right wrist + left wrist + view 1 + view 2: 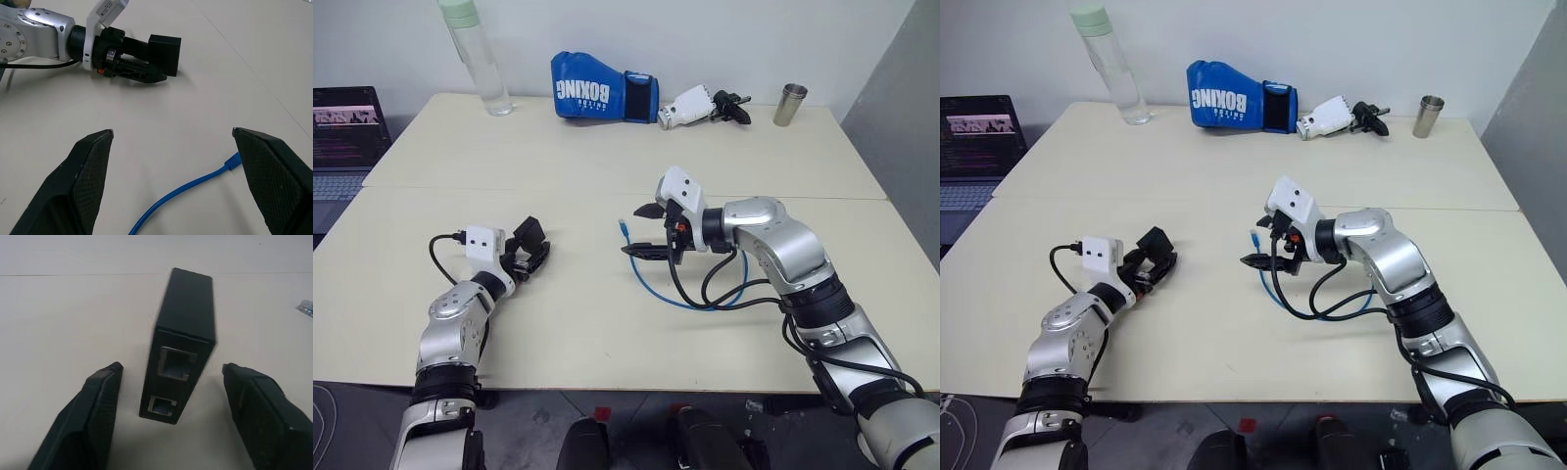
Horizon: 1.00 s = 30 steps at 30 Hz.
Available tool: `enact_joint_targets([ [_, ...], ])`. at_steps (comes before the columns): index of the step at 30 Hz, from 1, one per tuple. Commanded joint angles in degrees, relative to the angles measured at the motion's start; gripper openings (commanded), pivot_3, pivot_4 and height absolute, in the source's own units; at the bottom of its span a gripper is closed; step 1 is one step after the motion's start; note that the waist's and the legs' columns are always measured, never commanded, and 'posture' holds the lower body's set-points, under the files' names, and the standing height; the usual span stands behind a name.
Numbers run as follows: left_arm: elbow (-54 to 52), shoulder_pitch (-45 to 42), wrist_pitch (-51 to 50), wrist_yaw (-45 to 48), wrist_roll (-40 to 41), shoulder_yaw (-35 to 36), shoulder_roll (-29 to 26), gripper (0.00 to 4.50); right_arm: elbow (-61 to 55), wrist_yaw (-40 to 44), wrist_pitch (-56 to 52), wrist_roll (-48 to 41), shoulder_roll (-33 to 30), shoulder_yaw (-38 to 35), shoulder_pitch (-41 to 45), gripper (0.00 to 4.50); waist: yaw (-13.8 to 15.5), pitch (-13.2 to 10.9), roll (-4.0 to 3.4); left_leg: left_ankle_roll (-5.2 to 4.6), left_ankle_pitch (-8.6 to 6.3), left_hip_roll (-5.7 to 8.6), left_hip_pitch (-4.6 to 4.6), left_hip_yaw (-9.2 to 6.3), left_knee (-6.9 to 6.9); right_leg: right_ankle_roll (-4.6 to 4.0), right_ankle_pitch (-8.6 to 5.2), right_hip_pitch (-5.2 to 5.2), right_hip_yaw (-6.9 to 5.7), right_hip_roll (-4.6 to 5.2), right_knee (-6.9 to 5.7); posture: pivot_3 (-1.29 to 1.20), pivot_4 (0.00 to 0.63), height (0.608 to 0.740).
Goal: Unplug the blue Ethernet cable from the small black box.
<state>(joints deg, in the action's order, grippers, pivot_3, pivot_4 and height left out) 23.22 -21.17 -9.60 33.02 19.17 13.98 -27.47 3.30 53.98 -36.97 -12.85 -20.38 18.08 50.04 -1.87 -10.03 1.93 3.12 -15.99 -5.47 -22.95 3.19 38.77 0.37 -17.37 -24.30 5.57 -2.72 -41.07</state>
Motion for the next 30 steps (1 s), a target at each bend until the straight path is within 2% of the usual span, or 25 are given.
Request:
enact_joint_targets([
  [1,-3.7,1.9,-0.8,-0.6,0.6,1.3,-0.4,4.37,-1.4,-0.1,0.3,-0.5,0.1,-1.5,1.3,4.14,0.0,0.0,0.0,0.0,0.0,-0.01,0.0,0.0,0.0,0.0,0.0,0.0,0.0,0.0,0.0,0.0,0.15,0.74],
  [7,-15.0,8.2,-4.7,-0.5,1.9,2.9,-2.6,4.45,-3.5,-0.2,-2.0,-2.1,-0.5,-2.8,0.4,4.14,-0.2,0.0,0.0,0.0,0.0,-0.04,0.0,0.0,-0.02,0.0,0.0,-0.01,0.02,0.0,0.01,0.0,0.15,0.74],
  [12,-27.6,15.3,-11.2,3.2,3.9,6.9,-11.1,4.45,-7.8,-0.4,-2.9,-3.6,-3.6,-5.3,-2.1,4.14,-0.2,0.0,0.02,0.0,0.0,-0.1,0.01,-0.06,-0.06,-0.02,-0.01,-0.01,0.0,0.04,0.02,0.0,0.15,0.74],
  [17,-34.3,15.9,-16.7,10.1,6.2,7.6,-21.3,4.45,-15.0,2.0,-1.5,-7.3,-9.0,-10.9,-8.4,4.14,0.2,0.0,0.02,0.0,0.0,0.0,0.0,-0.11,-0.05,-0.01,-0.02,0.02,-0.04,0.03,0.07,0.0,0.15,0.74],
  [21,-36.4,15.8,-19.9,16.1,9.6,10.0,-27.0,4.45,-19.3,5.8,-2.0,-11.3,-15.4,-16.0,-14.0,4.14,0.0,0.0,0.06,-0.01,-0.01,0.04,0.04,0.05,-0.06,0.02,-0.03,0.09,0.04,0.06,0.2,0.0,0.15,0.74],
  [25,-36.7,15.3,-22.7,19.1,12.0,12.0,-30.4,4.45,-20.2,7.8,-4.5,-15.1,-21.2,-20.2,-16.3,4.14,-0.2,-0.1,0.02,-0.01,-0.01,-0.01,0.04,0.02,-0.11,0.0,-0.03,0.02,0.0,0.01,0.18,0.0,0.15,0.74],
  [30,-35.1,14.0,-24.3,20.7,13.3,13.0,-31.4,4.45,-19.3,8.6,-4.7,-16.3,-25.5,-22.1,-17.5,4.14,-0.7,-0.1,0.01,-0.02,-0.02,-0.06,0.1,0.01,-0.16,-0.04,-0.06,0.02,0.02,-0.06,0.16,0.0,0.15,0.74],
])
